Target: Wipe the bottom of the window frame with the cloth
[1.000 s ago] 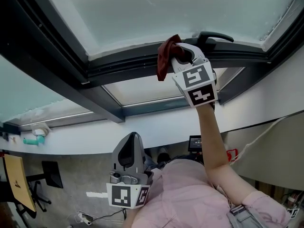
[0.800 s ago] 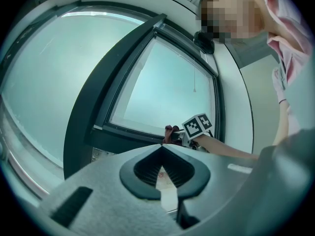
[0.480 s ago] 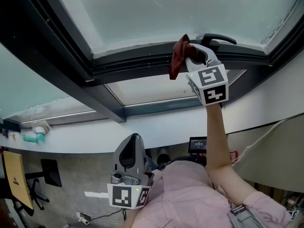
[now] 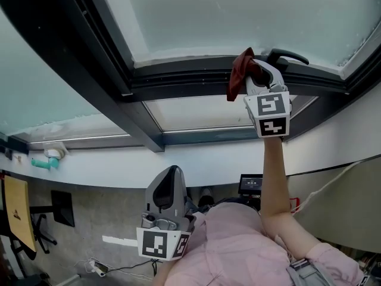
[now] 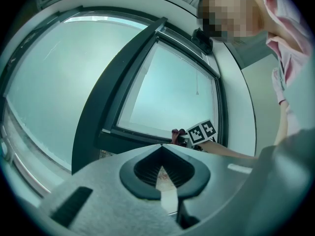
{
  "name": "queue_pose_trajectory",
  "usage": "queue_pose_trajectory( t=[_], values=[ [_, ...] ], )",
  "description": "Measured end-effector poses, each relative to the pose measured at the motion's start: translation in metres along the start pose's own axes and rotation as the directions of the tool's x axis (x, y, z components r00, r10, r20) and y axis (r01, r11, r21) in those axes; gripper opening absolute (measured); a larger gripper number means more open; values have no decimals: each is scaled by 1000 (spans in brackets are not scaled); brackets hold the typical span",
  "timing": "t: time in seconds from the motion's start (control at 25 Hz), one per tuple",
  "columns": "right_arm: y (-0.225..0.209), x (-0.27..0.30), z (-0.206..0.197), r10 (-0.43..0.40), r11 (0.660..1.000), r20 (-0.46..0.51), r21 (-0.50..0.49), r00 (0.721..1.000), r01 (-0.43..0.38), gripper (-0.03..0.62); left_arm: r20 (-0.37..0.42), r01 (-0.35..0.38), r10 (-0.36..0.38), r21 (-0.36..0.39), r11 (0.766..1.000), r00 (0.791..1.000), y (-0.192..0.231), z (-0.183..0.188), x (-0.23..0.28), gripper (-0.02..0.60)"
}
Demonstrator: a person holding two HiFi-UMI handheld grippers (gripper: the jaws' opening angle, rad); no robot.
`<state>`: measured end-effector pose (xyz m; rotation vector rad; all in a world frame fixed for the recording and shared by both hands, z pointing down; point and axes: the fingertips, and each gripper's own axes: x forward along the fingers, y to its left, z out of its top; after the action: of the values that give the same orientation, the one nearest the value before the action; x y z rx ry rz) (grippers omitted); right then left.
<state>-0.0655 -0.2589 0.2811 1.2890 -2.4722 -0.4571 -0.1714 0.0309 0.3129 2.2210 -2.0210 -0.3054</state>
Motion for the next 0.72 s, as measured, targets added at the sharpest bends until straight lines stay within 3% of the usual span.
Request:
queue_pose_trajectory(
  t=[0.16,0.28,0.4,0.52,0.64,0.72],
  values=[
    [4,-7,9,-51,997,0,-64,999,51,61,2,3,-3,5,1000,1000,6,6,-1,0],
    [35,-17,55,-45,997,118,-57,992,52,61,13,-2,2,11,1000,1000,18,10,2,0],
    [108,-18,101,62,991,180,-129,982,-39,60,-1,-9,9,18,1000,1000,37,10,4,0],
    [176,-4,129,127,982,230,-163,965,-90,60,-64,-3,3,12,1000,998,60,8,2,0],
    [222,12,135,202,969,217,-185,955,-163,60,-88,-44,46,25,999,995,88,8,2,0],
    [235,22,131,208,967,191,-187,959,-173,60,-95,-62,65,35,997,993,103,10,2,0]
  ],
)
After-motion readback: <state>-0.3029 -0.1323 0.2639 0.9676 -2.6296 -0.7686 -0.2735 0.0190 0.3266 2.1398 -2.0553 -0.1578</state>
